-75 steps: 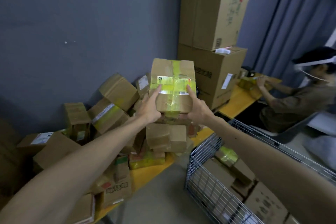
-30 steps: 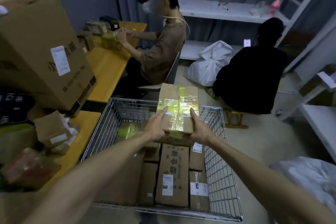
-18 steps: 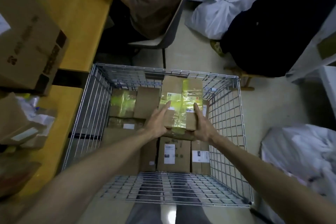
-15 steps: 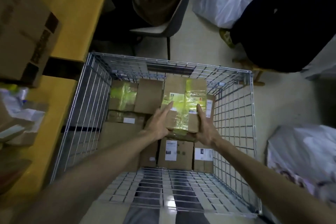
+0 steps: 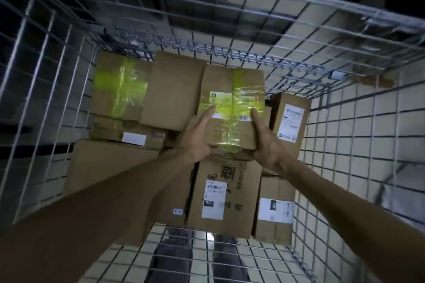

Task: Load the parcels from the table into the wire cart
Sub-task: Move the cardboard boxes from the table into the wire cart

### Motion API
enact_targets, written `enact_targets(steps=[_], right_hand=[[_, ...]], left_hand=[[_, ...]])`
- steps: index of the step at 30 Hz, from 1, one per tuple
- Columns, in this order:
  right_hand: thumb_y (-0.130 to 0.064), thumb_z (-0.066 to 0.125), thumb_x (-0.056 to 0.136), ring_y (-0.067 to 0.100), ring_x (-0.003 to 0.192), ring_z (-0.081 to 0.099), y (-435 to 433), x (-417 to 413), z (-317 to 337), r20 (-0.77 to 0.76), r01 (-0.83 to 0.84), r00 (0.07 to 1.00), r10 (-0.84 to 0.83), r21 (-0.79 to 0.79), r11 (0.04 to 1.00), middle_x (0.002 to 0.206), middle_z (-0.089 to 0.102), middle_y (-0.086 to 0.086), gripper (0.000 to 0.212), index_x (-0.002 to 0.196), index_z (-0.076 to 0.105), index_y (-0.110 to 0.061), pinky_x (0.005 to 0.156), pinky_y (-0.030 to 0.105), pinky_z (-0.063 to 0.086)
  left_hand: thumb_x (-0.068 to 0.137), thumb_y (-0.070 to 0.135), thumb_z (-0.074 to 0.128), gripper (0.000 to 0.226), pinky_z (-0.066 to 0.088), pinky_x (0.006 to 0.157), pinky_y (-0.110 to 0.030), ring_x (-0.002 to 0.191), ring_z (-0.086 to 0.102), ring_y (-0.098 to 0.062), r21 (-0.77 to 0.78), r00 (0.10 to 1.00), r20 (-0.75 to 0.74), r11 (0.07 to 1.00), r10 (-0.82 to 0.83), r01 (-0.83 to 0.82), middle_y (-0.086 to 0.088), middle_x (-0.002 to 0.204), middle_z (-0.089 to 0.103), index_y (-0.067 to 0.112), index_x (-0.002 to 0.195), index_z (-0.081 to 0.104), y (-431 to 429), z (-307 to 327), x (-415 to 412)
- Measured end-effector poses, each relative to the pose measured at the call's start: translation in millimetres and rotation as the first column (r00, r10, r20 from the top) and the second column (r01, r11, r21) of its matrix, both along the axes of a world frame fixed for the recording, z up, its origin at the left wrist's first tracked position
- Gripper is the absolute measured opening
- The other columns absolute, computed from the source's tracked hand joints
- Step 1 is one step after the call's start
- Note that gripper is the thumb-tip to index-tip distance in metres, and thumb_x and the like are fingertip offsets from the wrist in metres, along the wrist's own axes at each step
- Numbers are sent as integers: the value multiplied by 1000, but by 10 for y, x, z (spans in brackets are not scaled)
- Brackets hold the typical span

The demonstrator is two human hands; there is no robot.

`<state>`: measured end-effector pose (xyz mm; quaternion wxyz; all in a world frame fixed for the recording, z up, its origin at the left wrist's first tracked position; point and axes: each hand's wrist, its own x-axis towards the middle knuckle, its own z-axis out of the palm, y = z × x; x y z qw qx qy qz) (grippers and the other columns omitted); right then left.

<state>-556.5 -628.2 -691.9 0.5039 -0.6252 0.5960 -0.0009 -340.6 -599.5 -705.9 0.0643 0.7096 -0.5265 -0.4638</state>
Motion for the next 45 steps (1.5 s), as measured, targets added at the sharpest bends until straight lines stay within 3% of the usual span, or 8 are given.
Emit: enact_targets(steps=[11, 13, 18, 23, 31, 34, 38, 45], right_hand=[[-13, 81, 79, 31, 129, 44, -76, 40, -724, -40, 7, 999, -10, -79, 997, 148, 35, 14, 119, 156, -8, -33, 104, 31, 35], [-5, 77, 80, 31, 129, 43, -50, 64, -815, -52, 27, 998, -31, -89, 996, 148, 32, 13, 119, 155, -10, -35, 105, 32, 37], [9, 71, 79, 33, 129, 44, -4, 90, -963, -97, 27, 995, -34, -79, 997, 151, 29, 18, 123, 152, -15, -42, 95, 26, 35], [3, 80, 74, 33, 130, 40, 2, 109, -969, -36, 46, 998, -45, 11, 999, 149, 30, 15, 132, 150, -16, -47, 107, 31, 33], [-27, 79, 75, 30, 141, 25, -48, 96, -736, -187, 20, 982, -34, -77, 997, 158, 10, 2, 110, 156, 5, -36, 103, 34, 43], [-49, 72, 79, 35, 149, 0, -80, 188, -596, -418, -179, 907, 56, -260, 949, 163, -3, 11, 104, 157, 8, -25, 120, 52, 21], [-49, 52, 96, 34, 150, -8, -245, 563, -401, -423, -337, 889, 175, -346, 875, 164, -8, 10, 82, 158, 6, -22, 114, 45, -5], [-58, 41, 98, 31, 151, -7, -728, 1336, -618, -426, -474, 847, 318, -336, 813, 165, -5, 12, 81, 158, 3, -19, 123, 49, 1]], left_hand=[[79, 26, 82, 109, 35, 110, -28, 135, 27, -31, -109, 952, 268, 977, -151, 185, -15, 148, 23, 36, 156, 6, -194, -607, -69], [93, 28, 68, 77, 38, 92, -3, 126, 43, -19, -140, 992, 97, 985, -83, 96, -15, 149, 30, 17, 154, 22, -200, -602, -64], [100, -1, 47, 44, 36, 70, 4, 85, 47, 28, -288, 966, 126, 923, -227, 254, 16, 98, 39, -12, 141, 35, -101, -485, 8], [69, 7, 73, 86, 31, 102, -38, 123, 31, -27, -201, 818, 405, 833, -409, 516, -7, 140, 35, 20, 147, 40, -81, -554, 279], [74, 15, 74, 66, 34, 107, -48, 128, 37, -32, -336, 937, 228, 881, -266, 332, -9, 141, 48, 13, 137, 55, -85, -402, 540], [82, 17, 70, 66, 30, 113, -44, 139, 31, -32, -294, 928, 298, 903, -225, 313, -10, 155, 34, 14, 144, 47, -213, -340, 791], [96, 30, 57, 66, 22, 119, -44, 146, 19, -33, -192, 885, 385, 915, -263, 355, -7, 165, 11, 21, 155, 27, -426, -330, 1166], [92, 48, 61, 86, 8, 123, -39, 152, -7, -23, -3, 868, 369, 934, -332, 358, -1, 166, -11, 30, 158, 8, -697, -418, 1412]])
